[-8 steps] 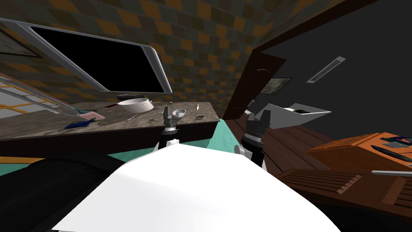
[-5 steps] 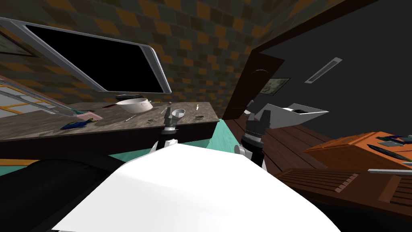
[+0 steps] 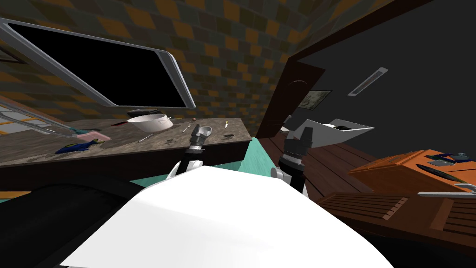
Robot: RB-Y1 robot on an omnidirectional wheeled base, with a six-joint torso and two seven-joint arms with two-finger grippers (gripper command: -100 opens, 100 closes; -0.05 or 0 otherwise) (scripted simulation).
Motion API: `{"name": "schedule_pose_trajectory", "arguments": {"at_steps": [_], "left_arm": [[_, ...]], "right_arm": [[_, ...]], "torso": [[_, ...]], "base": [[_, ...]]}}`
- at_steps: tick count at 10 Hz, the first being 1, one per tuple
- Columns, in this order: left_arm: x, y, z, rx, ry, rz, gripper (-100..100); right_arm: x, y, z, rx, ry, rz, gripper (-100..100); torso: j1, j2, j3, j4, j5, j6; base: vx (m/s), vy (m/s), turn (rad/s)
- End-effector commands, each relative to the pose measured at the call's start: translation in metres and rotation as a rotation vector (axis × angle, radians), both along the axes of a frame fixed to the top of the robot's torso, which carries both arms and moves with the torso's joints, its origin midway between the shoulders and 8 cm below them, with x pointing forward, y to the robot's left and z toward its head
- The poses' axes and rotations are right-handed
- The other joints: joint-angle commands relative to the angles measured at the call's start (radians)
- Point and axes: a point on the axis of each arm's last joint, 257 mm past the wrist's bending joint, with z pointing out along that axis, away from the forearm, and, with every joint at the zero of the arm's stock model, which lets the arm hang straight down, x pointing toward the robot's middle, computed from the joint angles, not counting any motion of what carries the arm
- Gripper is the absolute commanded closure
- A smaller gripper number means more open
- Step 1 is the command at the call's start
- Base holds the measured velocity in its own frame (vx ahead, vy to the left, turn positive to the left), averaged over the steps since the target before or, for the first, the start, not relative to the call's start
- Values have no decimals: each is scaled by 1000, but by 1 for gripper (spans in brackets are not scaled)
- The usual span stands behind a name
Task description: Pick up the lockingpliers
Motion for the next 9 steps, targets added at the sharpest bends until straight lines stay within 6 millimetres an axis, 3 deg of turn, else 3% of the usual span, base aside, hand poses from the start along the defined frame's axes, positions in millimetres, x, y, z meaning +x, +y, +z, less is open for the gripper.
{"name": "schedule_pose_trajectory", "arguments": {"at_steps": [1,9], "left_arm": [[6,7,-7,-5,43,0,-100],[24,32,-38,-58,200,24,-100]], "right_arm": [[0,0,0,0,0,0,0],[0,0,0,0,0,0,0]], "torso": [[0,0,0,0,0,0],[-1,0,0,0,0,0]], "base": [[41,-31,-61],[29,-27,-32]]}}
